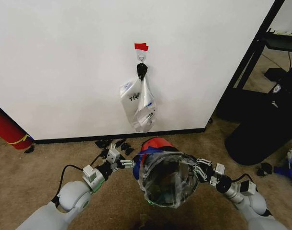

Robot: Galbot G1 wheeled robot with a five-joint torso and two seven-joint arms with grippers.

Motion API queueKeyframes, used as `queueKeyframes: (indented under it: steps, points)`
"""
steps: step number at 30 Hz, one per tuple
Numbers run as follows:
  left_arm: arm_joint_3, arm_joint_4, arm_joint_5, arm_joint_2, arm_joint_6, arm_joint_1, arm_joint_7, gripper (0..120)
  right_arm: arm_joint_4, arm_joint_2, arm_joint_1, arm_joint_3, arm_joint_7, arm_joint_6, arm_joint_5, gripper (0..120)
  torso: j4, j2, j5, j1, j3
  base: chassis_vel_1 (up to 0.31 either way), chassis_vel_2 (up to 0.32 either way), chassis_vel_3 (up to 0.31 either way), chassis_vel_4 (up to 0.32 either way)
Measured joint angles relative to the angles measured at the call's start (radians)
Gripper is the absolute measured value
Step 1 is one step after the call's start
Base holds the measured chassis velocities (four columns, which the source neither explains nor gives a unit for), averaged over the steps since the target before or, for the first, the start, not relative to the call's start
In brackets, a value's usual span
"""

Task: Pick up the garbage bag from the wall and place it over the trash bin.

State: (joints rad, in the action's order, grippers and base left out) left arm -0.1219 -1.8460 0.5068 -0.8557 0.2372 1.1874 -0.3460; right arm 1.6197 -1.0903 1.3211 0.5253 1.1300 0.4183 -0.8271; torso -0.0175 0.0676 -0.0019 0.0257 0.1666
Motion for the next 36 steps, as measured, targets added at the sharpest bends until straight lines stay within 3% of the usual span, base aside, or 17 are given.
queueKeyframes:
  steps: [26,36]
  points:
    - [-0.001,0.087,-0.004,-0.019,0.049,-0.082,-0.115,100,-0.041,-0.015,-0.001,0.004,0.146,-0.099,-0.073,1,0.0001,0.0,-0.0001,0.0,0.0,0.0,0.0,0.0,0.0]
    - [-0.015,0.022,0.0,-0.021,0.071,-0.047,-0.134,100,-0.051,-0.029,-0.003,-0.013,0.066,-0.054,-0.072,1,0.0001,0.0,0.0,0.0,0.0,0.0,0.0,0.0,0.0]
